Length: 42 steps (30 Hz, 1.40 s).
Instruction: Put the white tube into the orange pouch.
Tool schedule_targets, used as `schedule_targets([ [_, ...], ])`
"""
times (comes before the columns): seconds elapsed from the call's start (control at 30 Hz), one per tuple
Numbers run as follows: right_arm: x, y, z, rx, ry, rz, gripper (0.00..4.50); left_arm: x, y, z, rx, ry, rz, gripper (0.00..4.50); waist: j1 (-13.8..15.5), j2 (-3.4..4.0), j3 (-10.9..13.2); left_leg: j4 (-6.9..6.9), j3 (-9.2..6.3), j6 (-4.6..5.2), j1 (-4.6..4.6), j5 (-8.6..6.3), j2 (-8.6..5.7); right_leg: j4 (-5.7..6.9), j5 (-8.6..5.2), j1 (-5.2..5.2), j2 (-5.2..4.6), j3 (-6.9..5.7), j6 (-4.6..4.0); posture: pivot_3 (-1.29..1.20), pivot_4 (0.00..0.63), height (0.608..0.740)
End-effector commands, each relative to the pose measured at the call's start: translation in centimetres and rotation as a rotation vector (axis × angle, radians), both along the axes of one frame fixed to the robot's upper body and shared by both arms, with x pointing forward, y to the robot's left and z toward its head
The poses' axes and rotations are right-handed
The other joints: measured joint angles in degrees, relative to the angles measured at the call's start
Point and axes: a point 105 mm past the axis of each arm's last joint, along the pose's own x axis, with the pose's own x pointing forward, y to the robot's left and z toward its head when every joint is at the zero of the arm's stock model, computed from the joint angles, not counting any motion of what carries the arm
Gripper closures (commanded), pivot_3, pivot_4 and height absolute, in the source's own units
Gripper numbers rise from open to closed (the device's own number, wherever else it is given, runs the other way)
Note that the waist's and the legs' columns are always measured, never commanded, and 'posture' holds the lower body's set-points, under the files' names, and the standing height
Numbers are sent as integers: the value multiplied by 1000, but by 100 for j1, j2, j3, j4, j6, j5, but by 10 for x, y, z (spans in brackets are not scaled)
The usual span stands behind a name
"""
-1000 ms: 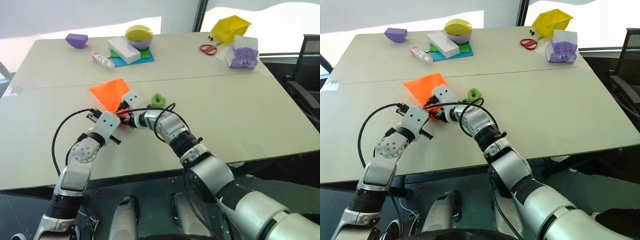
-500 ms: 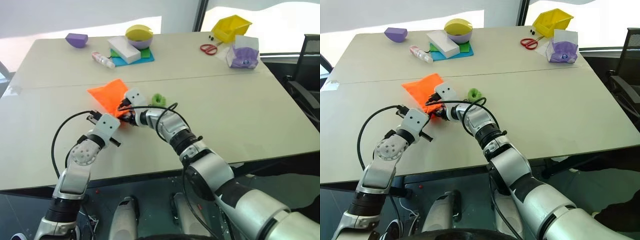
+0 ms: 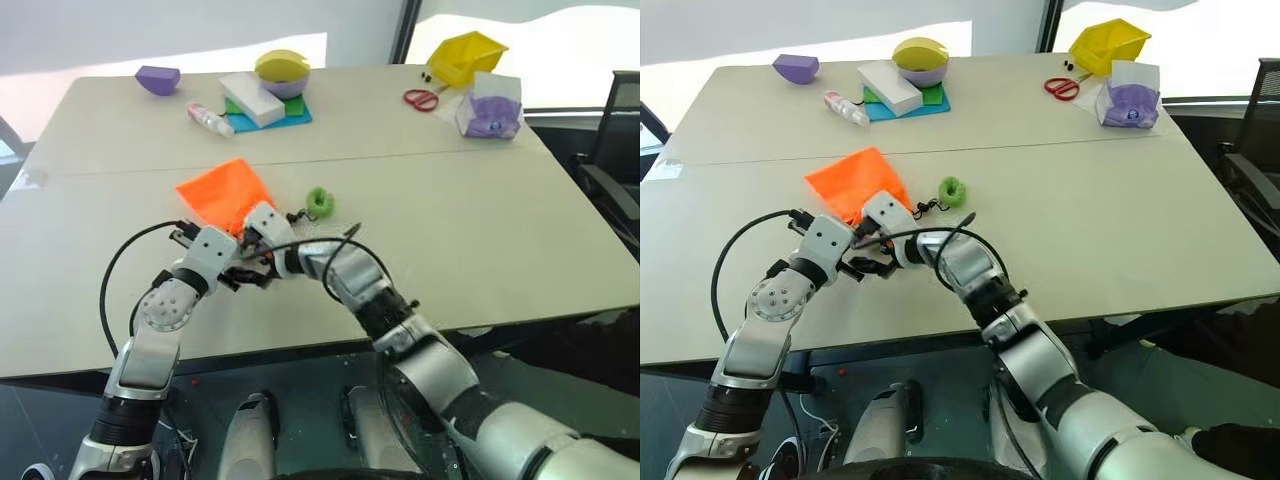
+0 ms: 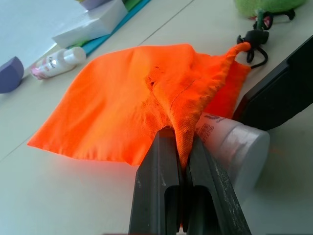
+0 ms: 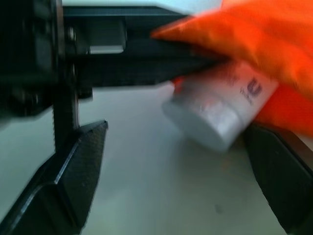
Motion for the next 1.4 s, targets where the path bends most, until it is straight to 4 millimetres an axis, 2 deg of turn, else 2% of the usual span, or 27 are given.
schedule_targets([
  [0.03, -16, 3, 20, 36, -46, 62, 18, -2, -5, 5, -3, -23, -22, 4500, -3, 0, 0, 1, 0, 0, 2, 0, 0, 3, 0, 0, 0, 0, 0, 0, 150, 740],
  [0.3, 0, -37, 25, -46, -218, -6, 18, -2, -4, 3, 6, -16, -28, 4500, -7, -1, -1, 0, -3, -3, 12, -2, 1, 25, 0, -4, 2, -1, -5, 0, 150, 740],
  [0.4, 11, -49, 44, 20, -294, -51, 18, -3, -3, 2, 6, -13, -26, 4500, -5, -1, 0, 1, -2, -2, 10, -1, 0, 21, 0, -4, 1, 0, -5, 0, 150, 740],
  [0.53, 33, -59, 58, 15, -420, -121, 18, -4, -2, -1, 6, -3, -25, 4500, -11, -1, 0, 0, -2, 0, 12, 0, 1, 21, -1, -4, 6, 1, -4, 0, 150, 740],
  [0.77, 81, -88, 48, -118, -554, -356, 18, -3, -3, -2, 3, -3, -27, 4500, -1, -1, -1, 4, -1, 1, 11, 1, 0, 19, -1, 0, 3, 0, -4, 0, 150, 740],
  [1.0, 96, -97, 28, -207, -502, -390, 18, -5, -3, -4, 3, 1, -29, 4500, -8, -1, -1, 3, -1, 2, 11, 2, 0, 12, -1, 3, 6, 2, -1, 0, 150, 740],
  [1.13, 102, -101, 28, -157, -401, -428, 18, -4, -4, -3, 3, -1, -32, 4500, -11, -1, -1, 6, -1, 2, 14, 2, 0, 22, -1, 4, 6, 2, -1, 0, 150, 740],
  [1.27, 106, -105, 28, -174, -408, -441, 18, -4, -4, -3, 1, -2, -31, 4500, -6, -1, -1, 6, -2, 2, 15, 2, 0, 27, -1, 3, 5, 2, -1, 0, 150, 740],
  [1.4, 102, -106, 16, -202, -361, -397, 1825, -4, -6, -3, -1, -3, -33, 4500, -6, -1, -1, 6, -2, 2, 15, 2, 0, 27, -1, 3, 5, 2, -1, 0, 150, 740],
])
